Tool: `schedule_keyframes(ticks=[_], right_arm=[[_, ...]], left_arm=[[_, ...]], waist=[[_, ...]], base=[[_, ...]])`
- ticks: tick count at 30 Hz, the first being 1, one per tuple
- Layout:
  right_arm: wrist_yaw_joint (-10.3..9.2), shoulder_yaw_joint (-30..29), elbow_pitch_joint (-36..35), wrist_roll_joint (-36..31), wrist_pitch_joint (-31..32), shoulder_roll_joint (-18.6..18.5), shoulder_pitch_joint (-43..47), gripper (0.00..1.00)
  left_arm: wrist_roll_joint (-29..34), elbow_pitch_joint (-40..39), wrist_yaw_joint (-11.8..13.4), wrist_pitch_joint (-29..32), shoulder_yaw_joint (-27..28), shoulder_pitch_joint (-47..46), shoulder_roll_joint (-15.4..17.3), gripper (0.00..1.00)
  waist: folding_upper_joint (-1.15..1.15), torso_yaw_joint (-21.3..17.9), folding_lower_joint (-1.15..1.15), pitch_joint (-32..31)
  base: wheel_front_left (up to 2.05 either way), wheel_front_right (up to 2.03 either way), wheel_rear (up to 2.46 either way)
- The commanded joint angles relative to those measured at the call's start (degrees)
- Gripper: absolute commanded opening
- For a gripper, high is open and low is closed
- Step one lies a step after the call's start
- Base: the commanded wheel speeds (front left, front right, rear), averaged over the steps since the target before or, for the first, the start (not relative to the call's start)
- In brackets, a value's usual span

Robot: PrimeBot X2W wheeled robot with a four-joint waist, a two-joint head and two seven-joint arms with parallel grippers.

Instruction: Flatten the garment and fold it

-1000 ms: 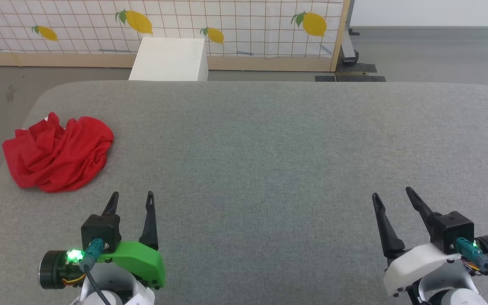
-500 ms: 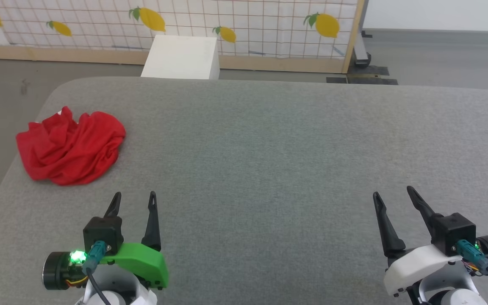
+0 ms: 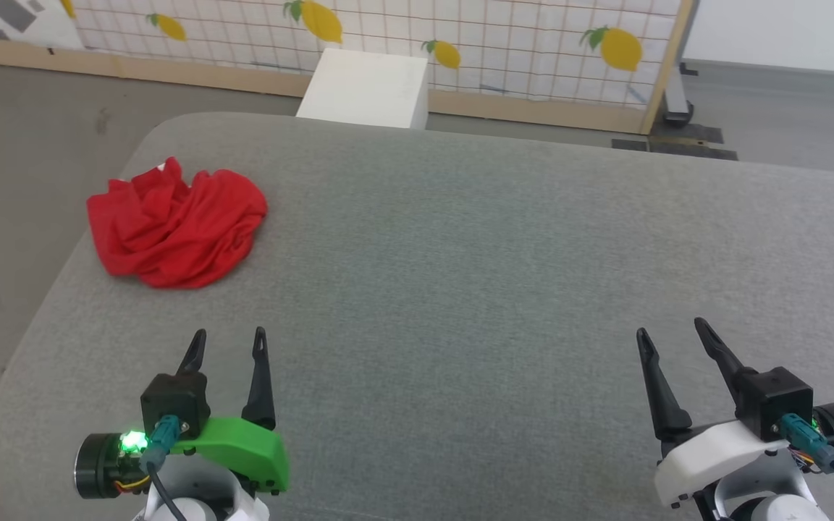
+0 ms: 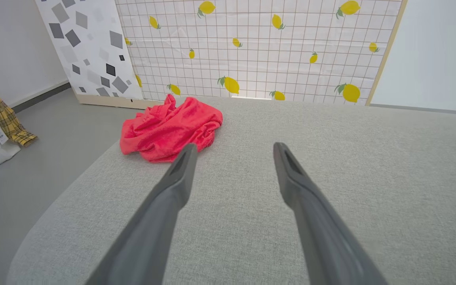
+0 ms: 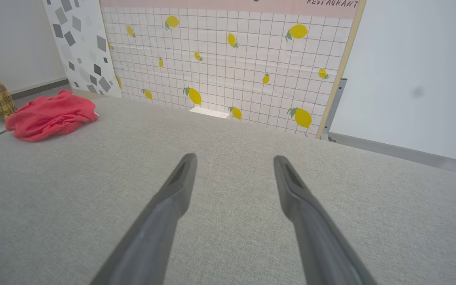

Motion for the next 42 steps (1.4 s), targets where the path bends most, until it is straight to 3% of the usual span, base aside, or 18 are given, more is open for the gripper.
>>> schedule_keyframes(ticks=[1,28,42], right_arm=[[-0.03,0.11,0.30,-0.19,-0.63,0.04,-0.58,1.00],[-0.05,0.35,1.44,-0.45,-3.37,0.07,-1.31,1.00],[-0.06,0.52,2.08,-0.21,-5.00,0.08,-1.59,1.00]], left_arm=[[-0.57,0.27,0.38,-0.65,0.01,-0.76,0.14,1.00],[-2.20,1.84,1.48,-3.83,-0.39,-0.94,0.31,1.00],[-3.09,2.75,2.21,-5.47,-0.21,-0.96,0.35,1.00]], waist=[[0.00,1.41,0.00,0.03],[0.00,11.73,0.00,0.10],[0.00,14.92,0.00,0.38]], base=[[0.00,0.00,0.00],[0.00,0.00,0.00],[0.00,0.00,0.00]])
